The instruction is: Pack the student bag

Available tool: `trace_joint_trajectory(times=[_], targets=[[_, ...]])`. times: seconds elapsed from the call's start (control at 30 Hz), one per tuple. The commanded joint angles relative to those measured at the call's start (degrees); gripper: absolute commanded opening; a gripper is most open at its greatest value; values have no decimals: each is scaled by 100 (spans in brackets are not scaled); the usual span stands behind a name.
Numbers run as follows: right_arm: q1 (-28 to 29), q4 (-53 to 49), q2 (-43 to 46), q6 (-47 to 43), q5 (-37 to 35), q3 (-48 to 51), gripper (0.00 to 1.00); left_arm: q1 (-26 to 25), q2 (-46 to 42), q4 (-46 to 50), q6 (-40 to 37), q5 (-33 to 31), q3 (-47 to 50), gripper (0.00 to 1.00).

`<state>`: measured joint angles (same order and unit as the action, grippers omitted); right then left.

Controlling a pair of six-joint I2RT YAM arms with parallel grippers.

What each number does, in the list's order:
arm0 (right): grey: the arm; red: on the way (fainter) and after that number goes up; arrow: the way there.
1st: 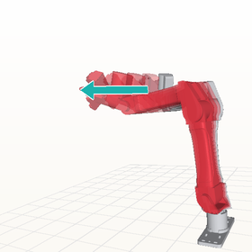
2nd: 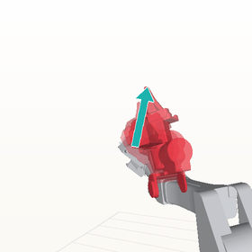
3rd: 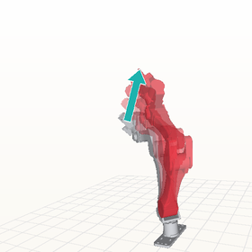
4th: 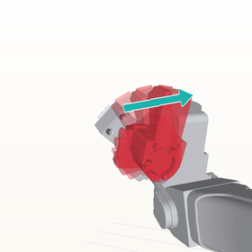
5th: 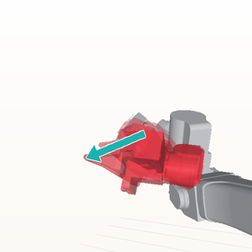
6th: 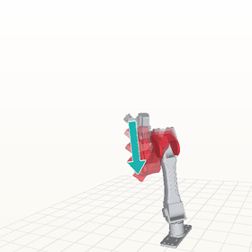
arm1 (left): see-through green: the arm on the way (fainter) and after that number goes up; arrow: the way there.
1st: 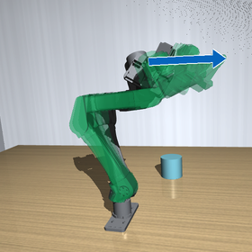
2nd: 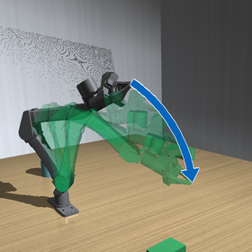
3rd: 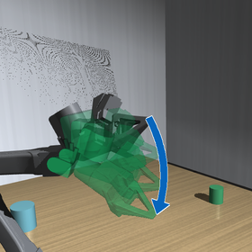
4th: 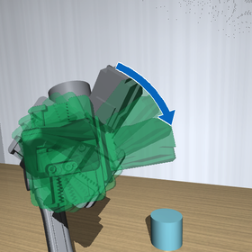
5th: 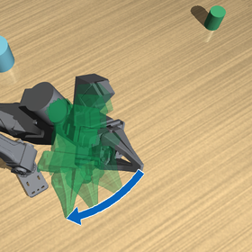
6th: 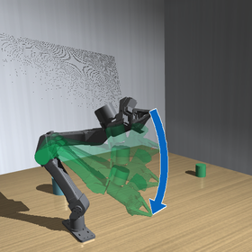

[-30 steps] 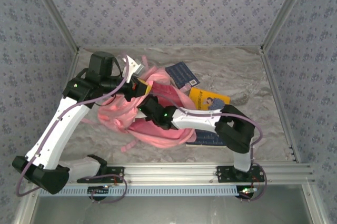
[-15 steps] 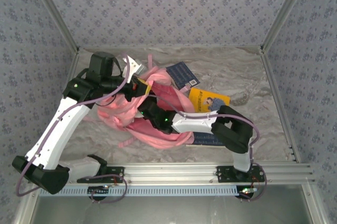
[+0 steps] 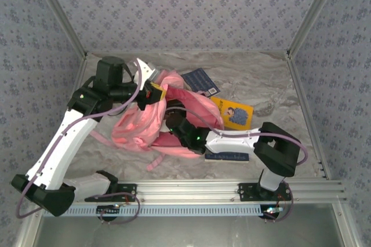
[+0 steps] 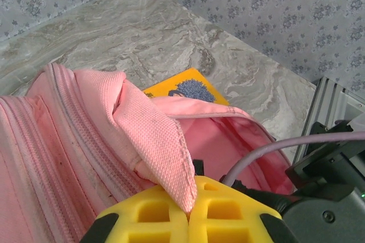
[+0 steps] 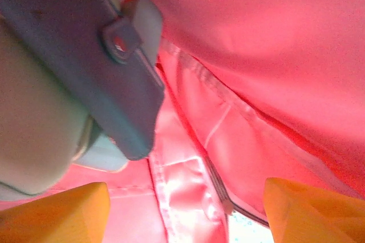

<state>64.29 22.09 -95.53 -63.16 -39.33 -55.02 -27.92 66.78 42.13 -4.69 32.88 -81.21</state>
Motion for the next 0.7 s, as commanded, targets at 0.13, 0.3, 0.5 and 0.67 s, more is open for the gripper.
trace_joint_trajectory(times=[0.13, 0.3, 0.5, 0.67], targets=[[-234, -238, 340, 503, -355, -72, 72, -46, -302, -774, -253, -14, -90, 0], [-346, -334, 510, 796, -381, 5, 72, -57, -297, -750, -285, -45, -119, 0], [-502, -626, 1220, 1422, -233, 272, 70, -76, -321, -737, -324, -174, -105, 0], [-573, -1144, 2095, 2296, -175, 301, 69, -73, -309, -736, -238, -510, -203, 0]])
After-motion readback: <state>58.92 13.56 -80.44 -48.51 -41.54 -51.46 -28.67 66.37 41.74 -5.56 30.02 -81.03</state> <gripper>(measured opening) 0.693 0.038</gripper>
